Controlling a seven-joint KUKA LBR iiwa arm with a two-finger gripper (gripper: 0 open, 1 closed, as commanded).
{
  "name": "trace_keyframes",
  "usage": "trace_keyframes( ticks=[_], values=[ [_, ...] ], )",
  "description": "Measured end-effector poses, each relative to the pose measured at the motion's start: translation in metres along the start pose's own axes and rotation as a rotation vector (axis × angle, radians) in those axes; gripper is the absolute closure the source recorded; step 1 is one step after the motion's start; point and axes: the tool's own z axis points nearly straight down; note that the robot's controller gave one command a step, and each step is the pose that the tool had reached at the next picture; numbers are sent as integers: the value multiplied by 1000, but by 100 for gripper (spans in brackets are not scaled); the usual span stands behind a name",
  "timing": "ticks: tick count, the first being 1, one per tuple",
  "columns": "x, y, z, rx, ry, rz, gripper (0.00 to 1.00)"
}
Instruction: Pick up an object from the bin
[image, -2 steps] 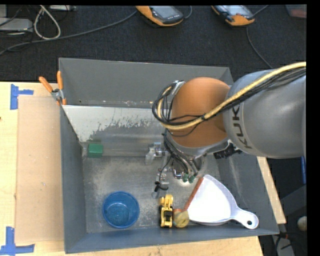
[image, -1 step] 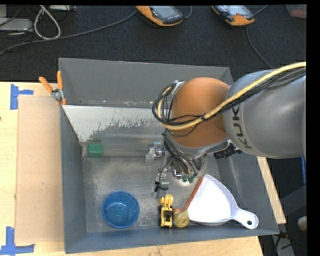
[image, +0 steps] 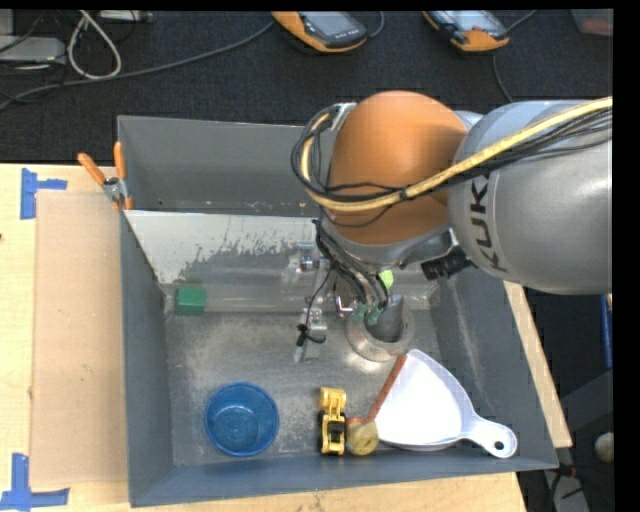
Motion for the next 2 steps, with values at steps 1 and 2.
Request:
trace_keyframes(
  ticks=[1, 2],
  values=[
    [24, 13, 5, 0, -1, -122, 0],
    [7, 71, -20, -5, -13, -193, 0]
  ],
)
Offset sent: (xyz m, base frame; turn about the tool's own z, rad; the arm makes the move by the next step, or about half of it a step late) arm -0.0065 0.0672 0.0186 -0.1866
